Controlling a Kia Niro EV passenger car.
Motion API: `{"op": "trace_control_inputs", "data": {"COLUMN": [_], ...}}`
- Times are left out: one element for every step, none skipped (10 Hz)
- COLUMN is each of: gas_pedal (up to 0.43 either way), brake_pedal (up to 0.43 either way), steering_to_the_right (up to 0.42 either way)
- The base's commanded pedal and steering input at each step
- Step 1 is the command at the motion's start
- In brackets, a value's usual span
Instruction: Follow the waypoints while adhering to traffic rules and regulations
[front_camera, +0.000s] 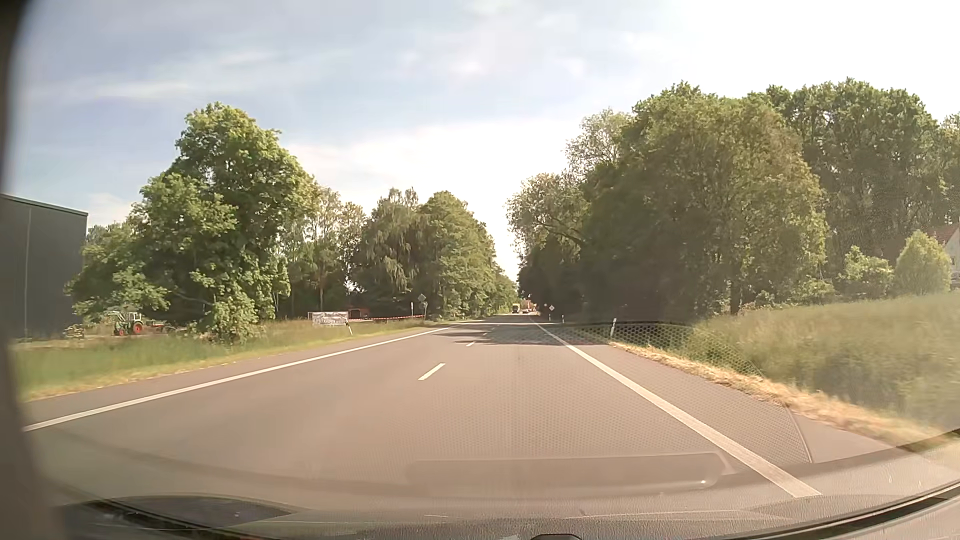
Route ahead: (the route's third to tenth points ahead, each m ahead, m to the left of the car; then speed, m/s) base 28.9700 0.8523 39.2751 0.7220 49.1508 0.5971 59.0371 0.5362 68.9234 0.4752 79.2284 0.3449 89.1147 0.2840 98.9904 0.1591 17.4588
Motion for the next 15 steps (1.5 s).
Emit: {"op": "trace_control_inputs", "data": {"gas_pedal": [0.118,0.138,0.150,0.157,0.157,0.157,0.157,0.157,0.157,0.157,0.157,0.157,0.157,0.157,0.157], "brake_pedal": [0.000,0.000,0.000,0.000,0.000,0.000,0.000,0.000,0.000,0.000,0.000,0.000,0.000,0.000,0.000], "steering_to_the_right": [0.000,0.000,0.000,0.000,0.000,0.000,0.000,0.000,0.000,0.000,0.000,0.000,0.000,-0.001,-0.002]}}
